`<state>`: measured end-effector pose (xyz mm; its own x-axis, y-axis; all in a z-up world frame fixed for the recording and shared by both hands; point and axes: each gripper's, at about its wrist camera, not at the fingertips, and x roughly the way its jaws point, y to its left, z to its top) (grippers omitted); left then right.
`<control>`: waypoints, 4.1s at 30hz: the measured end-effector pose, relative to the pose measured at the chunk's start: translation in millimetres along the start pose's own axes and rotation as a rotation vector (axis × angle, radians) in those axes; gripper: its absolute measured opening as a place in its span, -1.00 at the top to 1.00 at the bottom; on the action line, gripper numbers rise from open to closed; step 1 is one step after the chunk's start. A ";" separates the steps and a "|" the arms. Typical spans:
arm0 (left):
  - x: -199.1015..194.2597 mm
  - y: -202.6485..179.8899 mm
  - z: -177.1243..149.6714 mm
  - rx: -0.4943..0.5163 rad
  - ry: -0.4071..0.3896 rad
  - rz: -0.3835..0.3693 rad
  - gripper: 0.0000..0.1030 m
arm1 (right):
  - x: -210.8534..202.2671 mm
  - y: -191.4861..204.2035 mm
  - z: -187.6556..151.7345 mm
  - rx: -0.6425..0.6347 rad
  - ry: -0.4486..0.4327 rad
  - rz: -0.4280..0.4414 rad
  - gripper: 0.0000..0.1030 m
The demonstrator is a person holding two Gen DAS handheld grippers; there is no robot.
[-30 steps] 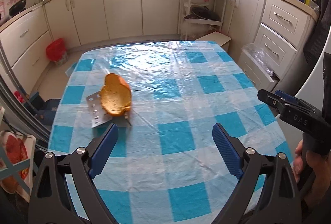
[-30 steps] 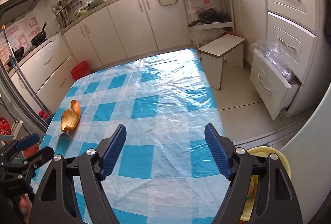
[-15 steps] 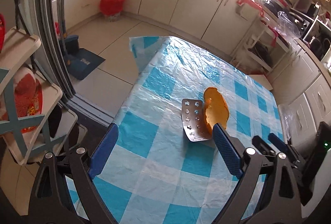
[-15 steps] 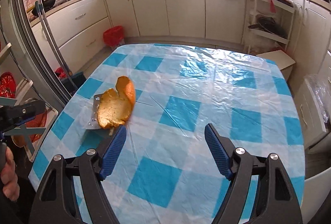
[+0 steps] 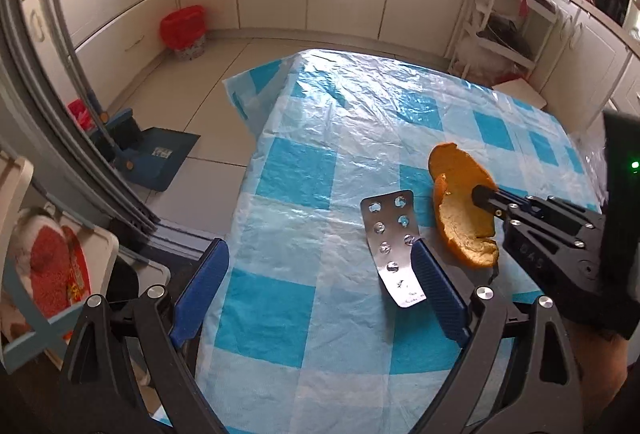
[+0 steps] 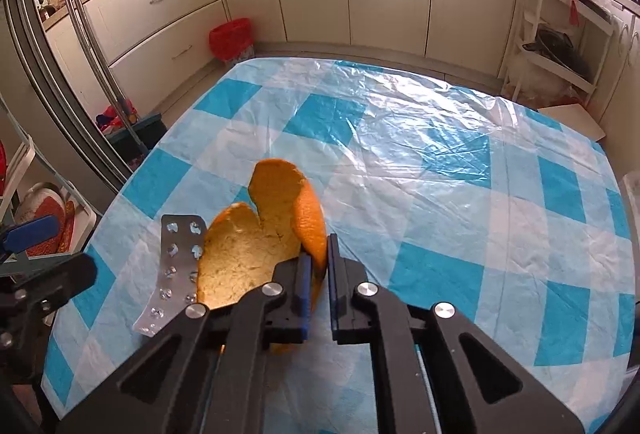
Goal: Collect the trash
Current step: 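Grasp the orange peel with the right tool while the left tool grasps the silver blister pack, then carry the peel and blister pack with both tools to the yellow bucket, then open both tools over the bucket to drop the peel and blister pack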
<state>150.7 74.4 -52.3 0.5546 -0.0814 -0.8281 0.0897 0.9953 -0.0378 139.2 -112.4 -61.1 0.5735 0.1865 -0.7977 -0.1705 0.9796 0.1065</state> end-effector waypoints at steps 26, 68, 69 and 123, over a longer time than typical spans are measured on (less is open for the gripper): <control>34.3 -50.1 -22.0 0.143 0.145 -0.394 0.97 | -69.0 -98.5 -73.3 0.120 0.068 0.077 0.86; 17.4 -74.2 -38.6 0.128 0.111 -0.494 0.98 | -96.0 -107.4 -113.5 0.165 0.039 0.091 0.85; 14.8 -72.2 -40.4 0.115 0.112 -0.506 0.99 | -96.2 -107.4 -113.7 0.165 0.038 0.091 0.85; -37.8 -428.7 -133.5 0.460 0.146 -0.606 0.99 | -264.0 -326.9 -222.0 0.795 -0.364 -0.277 -0.38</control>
<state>-19.1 -342.1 -79.4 0.1877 -0.5649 -0.8035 0.6952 0.6543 -0.2976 -134.4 -498.4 -17.1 0.7518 -0.1832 -0.6334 0.5352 0.7307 0.4239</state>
